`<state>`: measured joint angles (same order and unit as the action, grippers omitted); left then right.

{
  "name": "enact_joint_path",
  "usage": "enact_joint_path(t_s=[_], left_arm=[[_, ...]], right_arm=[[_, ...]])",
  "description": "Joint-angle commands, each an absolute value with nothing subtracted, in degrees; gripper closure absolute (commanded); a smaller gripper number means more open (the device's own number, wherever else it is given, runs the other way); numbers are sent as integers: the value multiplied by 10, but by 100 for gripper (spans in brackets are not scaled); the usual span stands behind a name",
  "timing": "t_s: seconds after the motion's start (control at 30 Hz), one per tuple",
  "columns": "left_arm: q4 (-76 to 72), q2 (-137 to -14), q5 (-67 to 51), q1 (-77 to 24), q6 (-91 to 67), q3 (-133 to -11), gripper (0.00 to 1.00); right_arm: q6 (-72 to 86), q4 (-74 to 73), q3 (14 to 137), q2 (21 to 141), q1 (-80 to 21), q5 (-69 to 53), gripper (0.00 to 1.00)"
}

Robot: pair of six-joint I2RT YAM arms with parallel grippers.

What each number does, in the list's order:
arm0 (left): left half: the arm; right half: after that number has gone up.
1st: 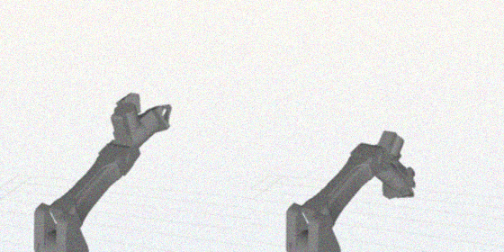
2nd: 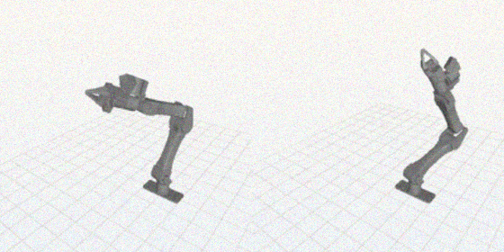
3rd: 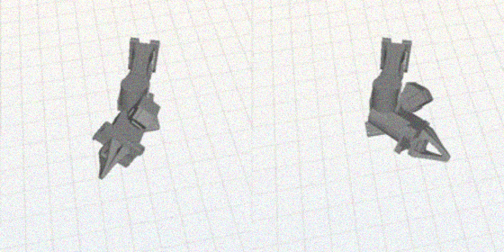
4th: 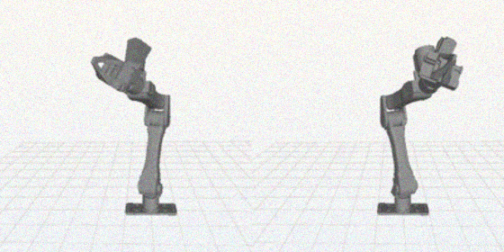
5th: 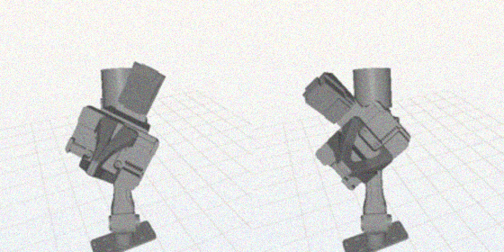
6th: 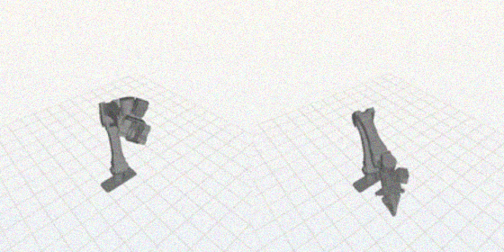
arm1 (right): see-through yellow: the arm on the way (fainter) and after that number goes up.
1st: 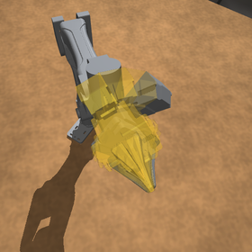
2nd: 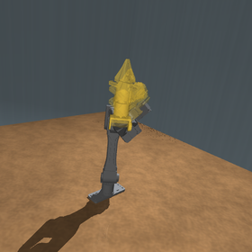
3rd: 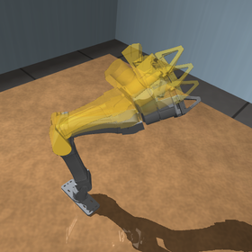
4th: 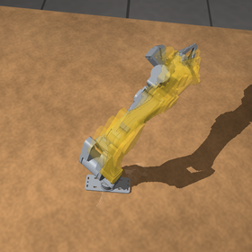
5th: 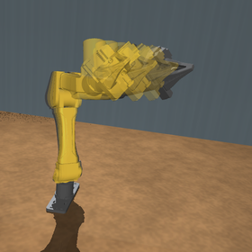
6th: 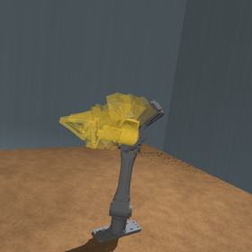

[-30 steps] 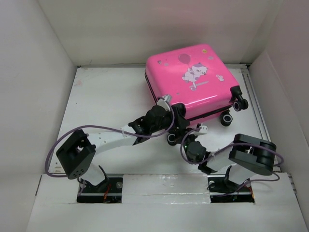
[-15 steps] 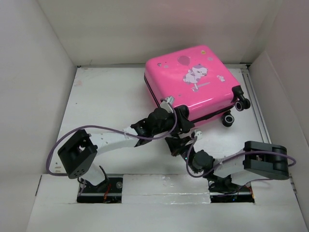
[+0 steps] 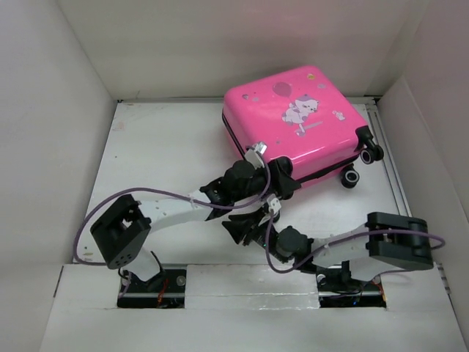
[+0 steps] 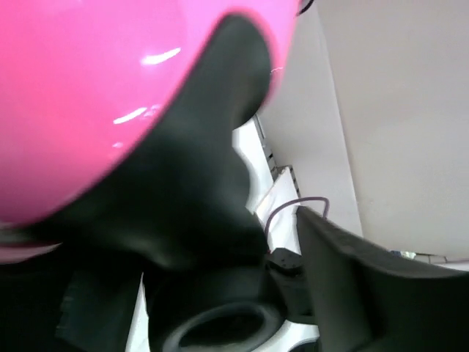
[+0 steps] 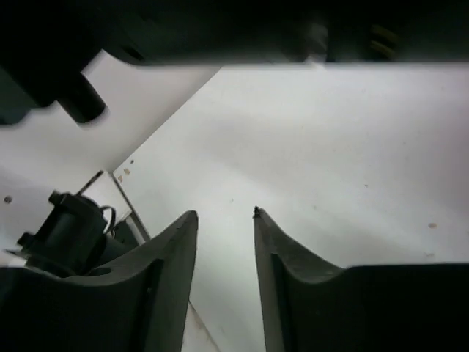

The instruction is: Pack the luggage

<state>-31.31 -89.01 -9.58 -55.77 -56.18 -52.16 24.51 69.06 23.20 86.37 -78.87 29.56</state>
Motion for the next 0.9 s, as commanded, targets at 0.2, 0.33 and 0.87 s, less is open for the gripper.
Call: enact_joint_path(t_s=[0.2,0.33,0.87], left_arm=[[-228,-677,70,-556,-378,-582,0],[-174,-612,180,-556,-317,-559,9],[-271,-633,158,-596,-398,-306,44]], right_arm=[[314,331,221,656,-797,311,42],[327,141,271,594,-797,344,36],[304,-255,470,461,-739,454,20]])
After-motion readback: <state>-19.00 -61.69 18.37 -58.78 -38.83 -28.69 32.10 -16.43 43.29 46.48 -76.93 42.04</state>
